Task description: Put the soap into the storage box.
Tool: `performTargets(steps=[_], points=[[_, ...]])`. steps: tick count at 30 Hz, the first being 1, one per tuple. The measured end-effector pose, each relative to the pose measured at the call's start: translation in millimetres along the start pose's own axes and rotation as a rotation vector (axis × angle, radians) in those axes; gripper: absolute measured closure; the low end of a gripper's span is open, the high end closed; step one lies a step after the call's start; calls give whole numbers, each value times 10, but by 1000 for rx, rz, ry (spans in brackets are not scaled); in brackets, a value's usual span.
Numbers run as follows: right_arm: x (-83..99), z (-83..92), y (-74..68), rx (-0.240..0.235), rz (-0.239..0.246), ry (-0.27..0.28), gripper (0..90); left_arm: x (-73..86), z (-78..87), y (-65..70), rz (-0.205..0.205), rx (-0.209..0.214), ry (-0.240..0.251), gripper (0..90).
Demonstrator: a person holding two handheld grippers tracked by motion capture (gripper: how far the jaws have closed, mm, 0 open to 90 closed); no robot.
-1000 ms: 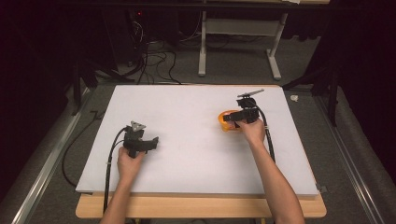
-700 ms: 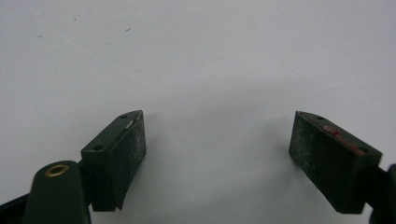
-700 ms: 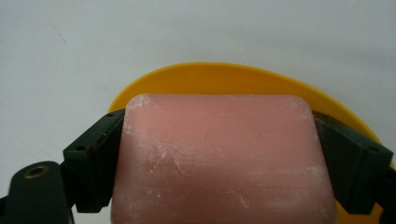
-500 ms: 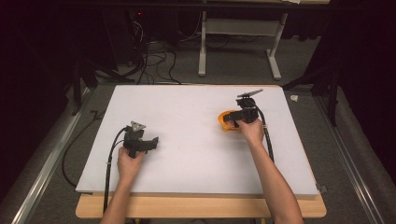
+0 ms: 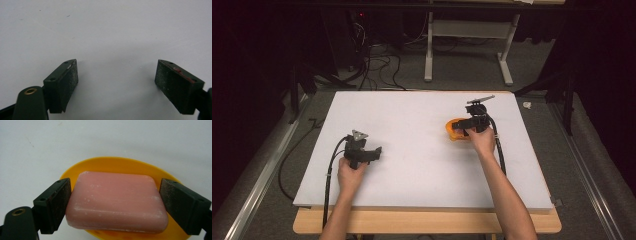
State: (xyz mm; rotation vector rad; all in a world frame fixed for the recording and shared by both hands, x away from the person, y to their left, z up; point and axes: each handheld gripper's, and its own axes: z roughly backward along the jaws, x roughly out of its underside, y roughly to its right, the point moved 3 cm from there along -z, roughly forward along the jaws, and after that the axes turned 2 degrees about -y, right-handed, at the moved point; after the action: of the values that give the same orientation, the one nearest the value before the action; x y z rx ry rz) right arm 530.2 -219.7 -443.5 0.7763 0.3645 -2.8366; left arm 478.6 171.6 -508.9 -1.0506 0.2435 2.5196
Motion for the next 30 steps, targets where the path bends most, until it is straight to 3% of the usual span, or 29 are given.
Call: performTargets(steps=[11,23,30], points=[[52,82,12,5,14,32,129,0,1,0,0,1,-2,192],[63,274,1,-9,39,89,133,0,1,-1,0,1,-2,192],[90,437,1,8,63,132,143,0,-1,-1,0,0,0,192]])
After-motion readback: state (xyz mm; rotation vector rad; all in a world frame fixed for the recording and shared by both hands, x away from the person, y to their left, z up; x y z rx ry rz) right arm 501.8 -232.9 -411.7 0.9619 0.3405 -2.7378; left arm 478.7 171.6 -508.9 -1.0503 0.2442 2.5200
